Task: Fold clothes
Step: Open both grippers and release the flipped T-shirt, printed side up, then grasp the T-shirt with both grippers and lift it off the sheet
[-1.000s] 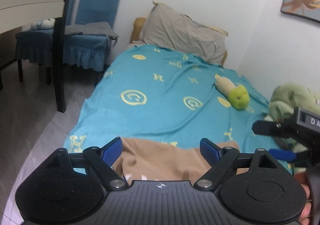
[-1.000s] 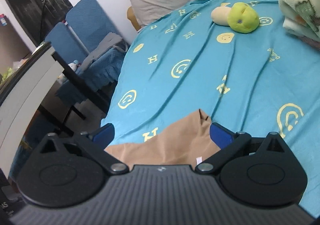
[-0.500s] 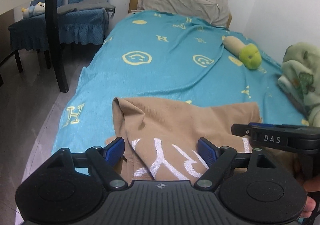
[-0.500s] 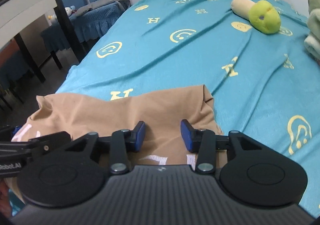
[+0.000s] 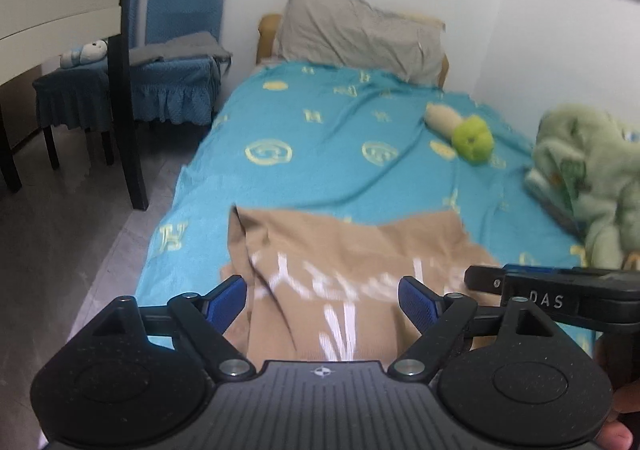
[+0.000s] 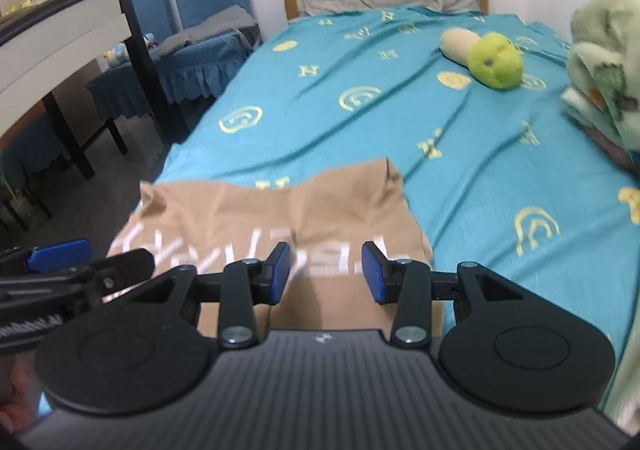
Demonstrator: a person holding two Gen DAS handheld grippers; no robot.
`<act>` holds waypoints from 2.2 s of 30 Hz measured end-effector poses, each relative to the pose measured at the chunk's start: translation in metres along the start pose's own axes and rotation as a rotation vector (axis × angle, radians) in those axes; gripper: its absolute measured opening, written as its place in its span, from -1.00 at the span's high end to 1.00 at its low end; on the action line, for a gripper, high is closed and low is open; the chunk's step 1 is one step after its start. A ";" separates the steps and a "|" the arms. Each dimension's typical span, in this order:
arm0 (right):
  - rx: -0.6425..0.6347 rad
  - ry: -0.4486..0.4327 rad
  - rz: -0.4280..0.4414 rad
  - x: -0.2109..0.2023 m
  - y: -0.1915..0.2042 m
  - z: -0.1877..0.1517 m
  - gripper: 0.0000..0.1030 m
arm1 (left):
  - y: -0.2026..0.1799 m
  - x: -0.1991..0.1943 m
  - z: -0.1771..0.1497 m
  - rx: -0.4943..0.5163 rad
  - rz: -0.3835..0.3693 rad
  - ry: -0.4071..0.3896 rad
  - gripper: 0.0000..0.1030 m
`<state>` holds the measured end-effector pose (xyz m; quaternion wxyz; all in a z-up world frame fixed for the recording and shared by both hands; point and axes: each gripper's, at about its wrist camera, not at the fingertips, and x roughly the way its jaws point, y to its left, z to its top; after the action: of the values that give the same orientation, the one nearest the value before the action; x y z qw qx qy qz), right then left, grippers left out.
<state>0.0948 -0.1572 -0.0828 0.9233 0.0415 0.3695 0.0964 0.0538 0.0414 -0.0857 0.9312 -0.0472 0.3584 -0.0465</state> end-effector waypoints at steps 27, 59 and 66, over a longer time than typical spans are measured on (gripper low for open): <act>0.182 0.069 0.047 0.009 -0.023 -0.016 0.20 | 0.073 0.012 -0.050 -0.631 -0.368 0.331 -0.62; 0.539 -0.023 0.247 -0.015 -0.051 -0.007 0.14 | 0.078 0.048 -0.046 -0.845 -0.485 0.136 0.32; 0.901 0.126 0.616 -0.010 -0.052 -0.026 -0.91 | 0.077 0.037 -0.044 -0.845 -0.505 0.079 0.45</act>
<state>0.0772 -0.2099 -0.1026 0.7194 0.5330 0.3996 0.1967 0.0556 0.1107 -0.1518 0.7759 -0.5044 0.3583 -0.1231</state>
